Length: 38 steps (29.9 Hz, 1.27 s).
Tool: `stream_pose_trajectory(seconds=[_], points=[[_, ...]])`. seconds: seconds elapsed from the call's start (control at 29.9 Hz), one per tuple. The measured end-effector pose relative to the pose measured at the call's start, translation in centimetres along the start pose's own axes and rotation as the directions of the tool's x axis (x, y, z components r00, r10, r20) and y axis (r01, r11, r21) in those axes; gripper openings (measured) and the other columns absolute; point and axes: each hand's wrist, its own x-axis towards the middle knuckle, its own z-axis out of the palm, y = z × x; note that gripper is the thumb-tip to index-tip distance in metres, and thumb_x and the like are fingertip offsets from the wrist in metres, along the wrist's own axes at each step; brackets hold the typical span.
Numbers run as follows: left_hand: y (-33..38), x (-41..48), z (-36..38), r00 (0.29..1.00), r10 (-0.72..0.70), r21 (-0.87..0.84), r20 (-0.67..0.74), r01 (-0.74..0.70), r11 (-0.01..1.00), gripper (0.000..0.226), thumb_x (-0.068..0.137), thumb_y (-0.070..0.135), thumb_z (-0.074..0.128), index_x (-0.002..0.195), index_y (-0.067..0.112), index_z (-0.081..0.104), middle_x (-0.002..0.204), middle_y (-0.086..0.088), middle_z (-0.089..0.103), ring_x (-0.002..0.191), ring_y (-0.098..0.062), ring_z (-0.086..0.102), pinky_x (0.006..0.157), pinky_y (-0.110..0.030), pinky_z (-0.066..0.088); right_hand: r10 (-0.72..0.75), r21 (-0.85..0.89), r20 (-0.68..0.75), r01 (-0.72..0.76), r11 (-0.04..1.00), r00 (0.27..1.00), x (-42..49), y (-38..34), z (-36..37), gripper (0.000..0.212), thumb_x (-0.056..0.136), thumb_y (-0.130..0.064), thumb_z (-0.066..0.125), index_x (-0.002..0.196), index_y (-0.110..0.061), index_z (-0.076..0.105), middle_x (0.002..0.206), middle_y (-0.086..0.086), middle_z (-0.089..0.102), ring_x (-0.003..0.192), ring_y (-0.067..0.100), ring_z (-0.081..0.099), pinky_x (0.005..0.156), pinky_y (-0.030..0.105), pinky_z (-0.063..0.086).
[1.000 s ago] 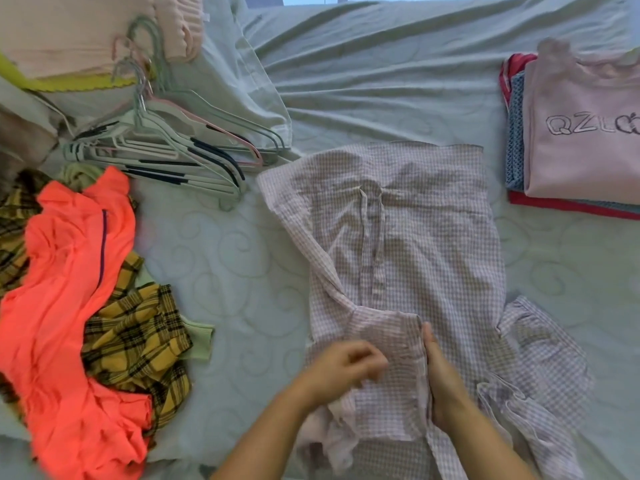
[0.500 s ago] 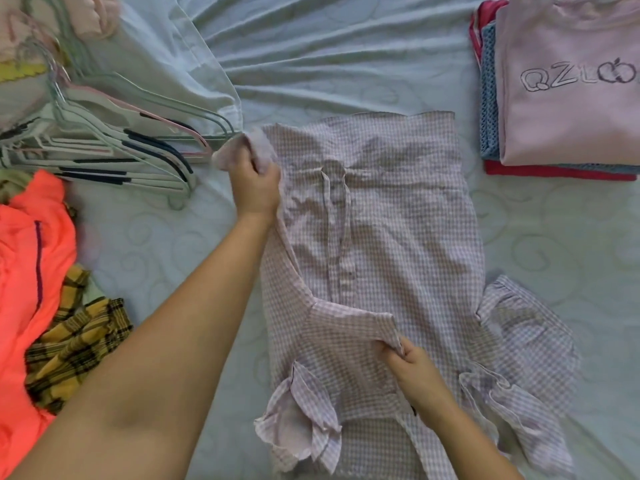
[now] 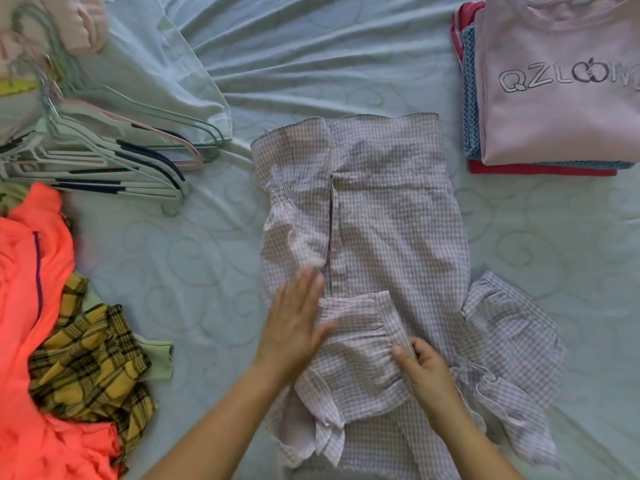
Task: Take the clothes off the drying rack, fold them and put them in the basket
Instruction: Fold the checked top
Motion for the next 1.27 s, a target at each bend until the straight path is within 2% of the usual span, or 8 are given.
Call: stream_pose_trajectory(seconds=[0.17,0.57,0.74,0.84,0.97,1.07,1.17,1.27], points=[[1.0,-7.7,4.0,0.971,-0.097,0.185,0.220,0.057,0.981,0.074,0.091,0.066,0.010,0.149,0.020,0.002,0.157,-0.004,-0.004,0.145,-0.017,-0.006,0.113,-0.041,0.007,0.016,-0.161,-0.060,-0.026,0.987,0.998,-0.4,2.2,-0.3,0.013,0.090,-0.022,0.058,0.088,-0.010,0.060,0.087,0.010,0.069,0.083,0.026,0.066,0.080,0.048,0.052],[0.5,-10.1,1.7,0.979,-0.007,0.195,0.203,-0.034,0.980,0.069,0.092,0.063,0.014,0.149,0.024,0.006,0.158,-0.004,0.000,0.145,-0.019,0.000,0.112,-0.052,0.006,-0.132,-0.519,0.026,0.126,0.845,0.991,-0.1,0.0,-1.4,0.010,0.095,-0.027,0.050,0.089,-0.019,0.051,0.079,-0.006,0.056,0.072,0.008,0.053,0.060,0.021,0.041],[6.0,-7.2,1.0,0.955,0.136,0.043,0.263,-0.153,0.987,0.054,0.095,0.051,0.026,0.140,0.024,0.036,0.150,-0.003,0.033,0.138,-0.021,0.029,0.110,-0.044,0.018,-0.424,-0.313,-0.386,0.316,0.896,0.819,-1.2,-2.5,-6.6,0.012,0.089,-0.020,0.058,0.101,-0.019,0.057,0.103,0.005,0.059,0.093,0.024,0.057,0.079,0.033,0.047],[8.9,-4.3,1.2,0.907,0.034,0.013,0.421,-0.044,0.999,0.059,0.094,0.053,0.018,0.119,0.021,0.061,0.130,0.003,0.058,0.119,-0.020,0.054,0.104,-0.039,0.024,-0.256,-0.343,-0.711,-0.006,0.939,0.656,0.0,-1.9,-11.9,0.054,0.079,-0.023,0.069,0.121,0.003,0.049,0.127,0.026,0.045,0.119,0.039,0.040,0.097,0.045,0.034],[11.3,-1.5,0.1,0.910,-0.121,-0.166,0.398,0.201,0.965,0.055,0.084,0.057,0.027,0.103,0.020,0.064,0.101,0.006,0.063,0.090,-0.014,0.061,0.081,-0.027,0.037,0.189,0.127,-0.638,-0.140,0.982,0.747,2.0,0.1,-14.5,0.071,0.067,-0.031,0.078,0.122,0.004,0.050,0.128,0.026,0.051,0.111,0.036,0.054,0.098,0.049,0.044],[14.5,0.6,-1.3,0.813,-0.180,-0.513,0.554,0.504,0.695,0.055,0.087,0.059,0.042,0.121,0.017,0.054,0.115,0.001,0.057,0.100,-0.010,0.055,0.085,-0.023,0.043,0.067,0.299,-0.384,0.056,0.953,0.921,0.1,-1.9,-12.3,0.037,0.072,-0.026,0.075,0.100,-0.003,0.064,0.103,0.014,0.067,0.079,0.023,0.065,0.076,0.035,0.053],[17.6,2.8,-3.4,0.699,-0.141,-0.693,0.701,0.714,0.094,0.051,0.076,0.052,0.067,0.113,0.020,0.053,0.103,0.003,0.063,0.094,-0.008,0.063,0.073,-0.021,0.052,-0.210,0.161,-0.009,0.208,0.965,0.978,-3.8,-4.3,-8.4,0.035,0.064,-0.026,0.077,0.094,-0.009,0.071,0.091,0.004,0.074,0.086,0.017,0.069,0.070,0.021,0.055],[17.6,3.4,-4.4,0.682,-0.290,-0.718,0.672,0.695,-0.031,0.031,0.077,0.030,0.074,0.099,0.015,0.057,0.096,-0.004,0.068,0.084,-0.012,0.067,0.071,-0.026,0.055,-0.185,0.146,0.331,0.143,0.979,0.925,-5.5,-5.9,-7.0,0.028,0.076,-0.008,0.069,0.104,-0.010,0.067,0.088,-0.003,0.074,0.084,0.008,0.069,0.067,0.015,0.051]])
